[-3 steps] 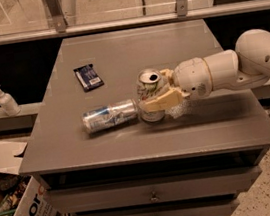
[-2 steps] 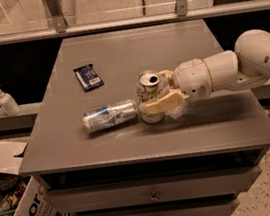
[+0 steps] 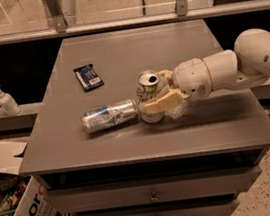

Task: Move 7up can near redbull can

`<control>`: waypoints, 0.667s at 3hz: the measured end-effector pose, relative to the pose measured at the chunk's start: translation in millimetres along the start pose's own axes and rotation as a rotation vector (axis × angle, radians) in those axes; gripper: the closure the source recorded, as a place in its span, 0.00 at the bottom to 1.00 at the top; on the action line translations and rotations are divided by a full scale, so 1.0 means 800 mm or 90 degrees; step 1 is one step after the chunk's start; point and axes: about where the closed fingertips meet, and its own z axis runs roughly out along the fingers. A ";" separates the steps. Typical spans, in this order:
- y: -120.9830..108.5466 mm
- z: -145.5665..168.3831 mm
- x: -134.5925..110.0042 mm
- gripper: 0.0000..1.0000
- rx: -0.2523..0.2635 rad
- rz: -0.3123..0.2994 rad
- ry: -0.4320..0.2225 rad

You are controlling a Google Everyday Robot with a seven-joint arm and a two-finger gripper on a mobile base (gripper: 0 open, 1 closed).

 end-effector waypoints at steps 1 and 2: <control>0.002 0.001 0.003 0.36 -0.003 -0.006 0.003; 0.002 0.001 0.000 0.13 -0.003 -0.006 0.003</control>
Offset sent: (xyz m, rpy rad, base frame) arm -0.0075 -0.0033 -0.0194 -0.0272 -0.0431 0.0254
